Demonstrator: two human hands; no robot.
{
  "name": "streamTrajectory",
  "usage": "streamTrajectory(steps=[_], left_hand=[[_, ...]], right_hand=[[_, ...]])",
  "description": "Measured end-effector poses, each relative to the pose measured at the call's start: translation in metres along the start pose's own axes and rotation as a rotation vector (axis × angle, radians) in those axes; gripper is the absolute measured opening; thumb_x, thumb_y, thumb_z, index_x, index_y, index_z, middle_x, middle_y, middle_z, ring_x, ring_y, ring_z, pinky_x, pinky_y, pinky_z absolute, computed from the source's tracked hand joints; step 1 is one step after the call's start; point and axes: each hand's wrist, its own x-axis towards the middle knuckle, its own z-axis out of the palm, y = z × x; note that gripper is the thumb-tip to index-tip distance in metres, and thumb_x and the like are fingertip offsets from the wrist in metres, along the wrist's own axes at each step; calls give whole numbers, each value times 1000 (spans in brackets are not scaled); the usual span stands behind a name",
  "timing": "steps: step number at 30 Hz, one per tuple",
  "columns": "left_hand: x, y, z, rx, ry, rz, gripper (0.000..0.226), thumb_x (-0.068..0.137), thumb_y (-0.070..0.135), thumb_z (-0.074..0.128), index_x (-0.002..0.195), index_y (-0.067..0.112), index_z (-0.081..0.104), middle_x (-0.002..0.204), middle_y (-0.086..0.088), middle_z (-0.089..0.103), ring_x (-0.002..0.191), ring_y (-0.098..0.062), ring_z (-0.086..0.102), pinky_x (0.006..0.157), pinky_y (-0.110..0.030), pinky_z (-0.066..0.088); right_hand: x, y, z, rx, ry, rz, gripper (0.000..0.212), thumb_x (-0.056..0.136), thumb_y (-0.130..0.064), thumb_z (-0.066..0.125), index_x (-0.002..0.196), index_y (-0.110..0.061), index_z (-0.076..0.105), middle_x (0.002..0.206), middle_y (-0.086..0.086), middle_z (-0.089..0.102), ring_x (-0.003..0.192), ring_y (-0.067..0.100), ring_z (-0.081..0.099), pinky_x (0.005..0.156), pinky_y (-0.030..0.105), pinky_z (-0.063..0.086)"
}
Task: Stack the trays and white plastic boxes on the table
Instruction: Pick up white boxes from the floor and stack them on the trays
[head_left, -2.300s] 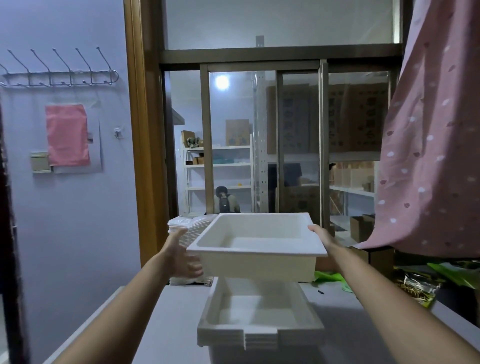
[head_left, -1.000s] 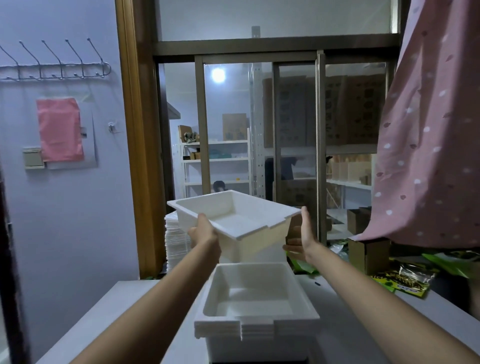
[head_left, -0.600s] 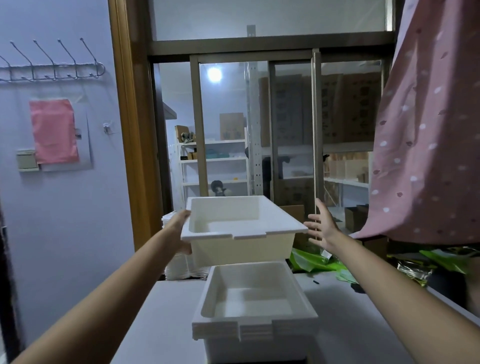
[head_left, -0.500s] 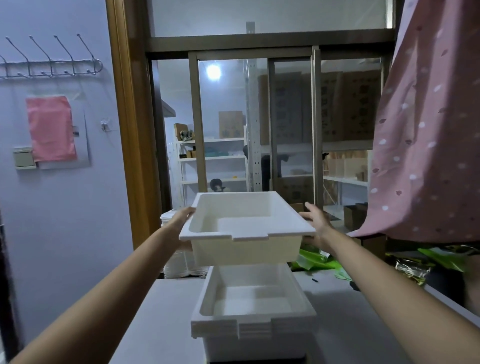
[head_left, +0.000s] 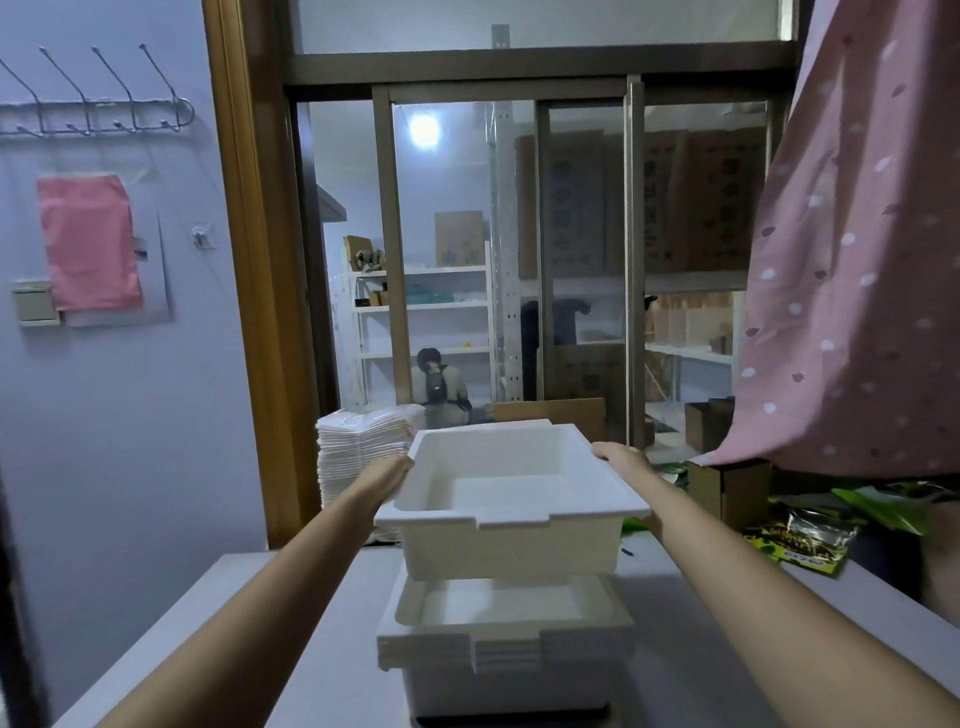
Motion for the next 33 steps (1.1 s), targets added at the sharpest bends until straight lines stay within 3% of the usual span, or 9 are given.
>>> streamTrajectory(steps=[6,11,15,22,25,26,27,29,33], left_hand=[[13,-16,3,114,9,56,13,95,4,44,98,4,57,78,-4,52,65,-10,46,53,-19,35],[23,-30,5,145,6,27,25,96,5,45,114,-1,59,102,-13,53,67,-10,48,53,-19,37],[31,-47,9,180,5,2,29,95,7,45,118,-2,60,102,-12,54,66,-9,47,53,-19,35],[36,-72,16,147,1,-25,15,94,5,46,105,5,57,92,-12,57,63,-11,49,52,-19,37],[37,-83,21,111,16,-20,24,93,3,47,113,1,60,79,-6,55,63,-12,49,52,-18,36],[36,-86,23,99,17,-21,24,93,3,47,113,1,60,79,-6,55,64,-12,49,53,-19,37],[36,-89,24,84,17,-28,23,93,3,47,112,2,60,81,-7,56,64,-13,49,53,-19,37],[36,-94,26,45,16,-42,13,93,3,47,102,4,57,81,-9,55,64,-14,48,54,-20,36],[30,-103,29,29,-26,-10,25,94,1,44,74,15,50,77,-4,49,68,-14,48,58,-23,37]], right_hand=[[7,12,11,55,8,9,29,90,-6,50,63,-16,47,65,1,46,58,13,43,50,25,29],[15,30,19,6,15,34,19,91,-5,50,73,-12,53,70,3,50,62,14,47,51,24,32],[26,49,29,-41,11,42,9,88,-7,51,92,-7,60,89,13,58,80,24,53,67,27,34],[41,74,39,-104,55,20,26,83,-5,53,62,-11,39,73,11,41,69,19,37,63,28,25],[35,88,38,-92,12,41,8,82,-8,58,77,-2,62,77,14,44,74,30,54,69,29,32],[35,93,38,-69,8,34,17,83,-9,60,91,3,69,98,34,61,93,36,62,76,30,41],[34,95,38,-61,22,19,22,84,-10,61,100,3,69,127,25,53,110,38,59,91,36,46],[34,100,39,-69,19,7,16,86,-13,61,99,-11,70,110,18,66,117,35,56,109,43,39],[36,111,42,-79,-1,7,35,88,-16,60,122,-12,64,105,4,59,101,22,53,89,29,41]])
